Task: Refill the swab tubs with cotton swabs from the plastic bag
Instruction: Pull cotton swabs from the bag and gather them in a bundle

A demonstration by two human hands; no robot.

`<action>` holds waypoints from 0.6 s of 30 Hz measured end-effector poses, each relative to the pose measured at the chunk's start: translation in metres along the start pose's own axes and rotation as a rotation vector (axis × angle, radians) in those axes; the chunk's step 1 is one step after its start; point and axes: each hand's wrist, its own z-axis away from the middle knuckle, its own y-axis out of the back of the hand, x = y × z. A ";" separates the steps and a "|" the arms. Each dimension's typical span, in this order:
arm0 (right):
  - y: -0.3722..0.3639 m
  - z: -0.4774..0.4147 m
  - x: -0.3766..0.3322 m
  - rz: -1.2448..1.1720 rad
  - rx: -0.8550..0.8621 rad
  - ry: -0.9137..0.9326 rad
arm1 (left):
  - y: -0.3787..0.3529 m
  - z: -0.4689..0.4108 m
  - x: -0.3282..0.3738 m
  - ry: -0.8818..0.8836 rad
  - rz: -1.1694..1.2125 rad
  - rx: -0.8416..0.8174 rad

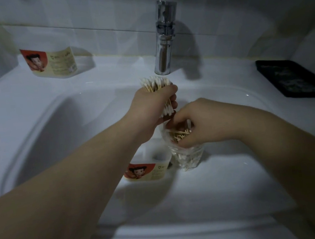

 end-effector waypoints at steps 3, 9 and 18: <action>-0.004 -0.004 -0.003 0.055 -0.018 -0.003 | 0.000 0.001 0.000 -0.009 -0.008 -0.002; -0.005 -0.005 -0.006 0.115 0.002 0.018 | -0.001 0.003 0.000 -0.021 -0.037 0.000; 0.009 0.000 0.006 -0.003 0.130 0.013 | -0.002 0.004 0.001 -0.030 -0.070 0.042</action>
